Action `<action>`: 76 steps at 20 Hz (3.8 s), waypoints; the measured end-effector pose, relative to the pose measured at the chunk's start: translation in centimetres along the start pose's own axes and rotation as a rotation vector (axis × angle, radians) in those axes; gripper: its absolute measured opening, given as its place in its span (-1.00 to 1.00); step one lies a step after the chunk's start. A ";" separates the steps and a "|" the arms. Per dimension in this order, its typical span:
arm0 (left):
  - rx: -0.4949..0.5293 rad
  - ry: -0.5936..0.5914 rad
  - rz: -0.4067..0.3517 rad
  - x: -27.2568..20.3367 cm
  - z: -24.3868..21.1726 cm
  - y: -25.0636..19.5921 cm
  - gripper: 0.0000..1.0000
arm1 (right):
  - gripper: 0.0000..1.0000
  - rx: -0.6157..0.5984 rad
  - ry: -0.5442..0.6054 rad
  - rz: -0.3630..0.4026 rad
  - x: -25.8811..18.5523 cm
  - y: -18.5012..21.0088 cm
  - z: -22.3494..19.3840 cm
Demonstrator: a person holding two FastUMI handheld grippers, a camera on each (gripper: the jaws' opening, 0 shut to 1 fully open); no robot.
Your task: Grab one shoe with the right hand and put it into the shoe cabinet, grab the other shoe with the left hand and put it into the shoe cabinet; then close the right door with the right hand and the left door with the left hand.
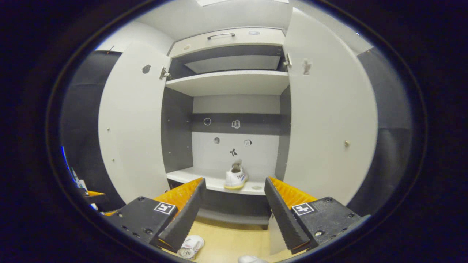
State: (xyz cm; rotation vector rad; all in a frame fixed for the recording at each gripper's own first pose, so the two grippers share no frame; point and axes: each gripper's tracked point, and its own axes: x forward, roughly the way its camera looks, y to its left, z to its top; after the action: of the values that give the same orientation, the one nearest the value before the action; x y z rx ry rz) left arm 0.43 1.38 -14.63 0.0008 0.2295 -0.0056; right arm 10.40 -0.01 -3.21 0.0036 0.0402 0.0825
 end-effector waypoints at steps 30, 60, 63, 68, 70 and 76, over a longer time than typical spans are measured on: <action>0.160 0.581 -0.234 12.2 -29.4 -7.8 0.26 | 1.00 0.054 0.221 -0.088 -8.4 -2.1 -8.1; 0.058 0.259 -0.148 19.1 4.5 -8.8 -0.78 | 1.00 0.019 0.070 0.144 -4.8 2.0 -3.3; 0.065 0.177 -0.091 22.1 10.1 -8.0 -0.77 | 1.00 -0.011 0.053 0.204 -3.8 2.0 -2.1; 0.040 0.146 -0.033 26.6 13.9 -9.1 -0.78 | 1.00 -0.029 0.036 0.306 -2.6 2.3 -1.0; 0.044 0.139 -0.018 28.6 15.2 -9.5 -0.78 | 1.00 -0.039 0.036 0.325 -2.2 2.2 -0.9; 0.048 0.157 0.015 36.0 16.5 -9.8 -0.78 | 1.00 -0.033 0.076 0.356 -1.6 1.8 -2.0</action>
State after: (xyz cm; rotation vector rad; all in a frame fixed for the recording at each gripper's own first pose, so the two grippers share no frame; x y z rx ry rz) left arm 39.23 -8.67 -6.77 0.0512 0.3864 0.0037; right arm 8.53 1.63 -5.13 -0.0256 0.1138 0.4390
